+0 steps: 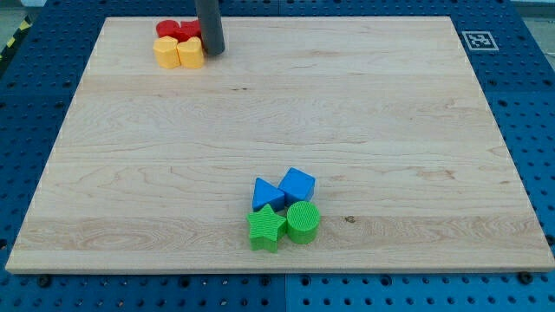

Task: Keep arm in between blue blocks and yellow blocks

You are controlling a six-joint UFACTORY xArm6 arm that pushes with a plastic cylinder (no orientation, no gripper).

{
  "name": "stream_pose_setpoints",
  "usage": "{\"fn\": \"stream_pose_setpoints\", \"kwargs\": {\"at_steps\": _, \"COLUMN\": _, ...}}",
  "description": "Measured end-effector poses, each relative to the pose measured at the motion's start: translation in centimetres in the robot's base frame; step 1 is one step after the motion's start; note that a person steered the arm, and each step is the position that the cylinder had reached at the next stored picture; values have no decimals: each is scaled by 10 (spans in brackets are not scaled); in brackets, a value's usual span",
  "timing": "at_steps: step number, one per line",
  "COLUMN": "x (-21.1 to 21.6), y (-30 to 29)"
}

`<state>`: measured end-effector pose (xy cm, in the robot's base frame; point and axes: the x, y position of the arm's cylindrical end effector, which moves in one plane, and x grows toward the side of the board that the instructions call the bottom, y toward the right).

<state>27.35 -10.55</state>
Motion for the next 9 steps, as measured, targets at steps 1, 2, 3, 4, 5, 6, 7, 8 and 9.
{"fn": "stream_pose_setpoints", "kwargs": {"at_steps": 1, "x": 1, "y": 0}}
{"fn": "stream_pose_setpoints", "kwargs": {"at_steps": 2, "x": 14, "y": 0}}
{"fn": "stream_pose_setpoints", "kwargs": {"at_steps": 3, "x": 23, "y": 0}}
{"fn": "stream_pose_setpoints", "kwargs": {"at_steps": 4, "x": 23, "y": 0}}
{"fn": "stream_pose_setpoints", "kwargs": {"at_steps": 5, "x": 23, "y": 0}}
{"fn": "stream_pose_setpoints", "kwargs": {"at_steps": 6, "x": 23, "y": 0}}
{"fn": "stream_pose_setpoints", "kwargs": {"at_steps": 7, "x": 33, "y": -3}}
{"fn": "stream_pose_setpoints", "kwargs": {"at_steps": 8, "x": 61, "y": -3}}
{"fn": "stream_pose_setpoints", "kwargs": {"at_steps": 9, "x": 86, "y": -6}}
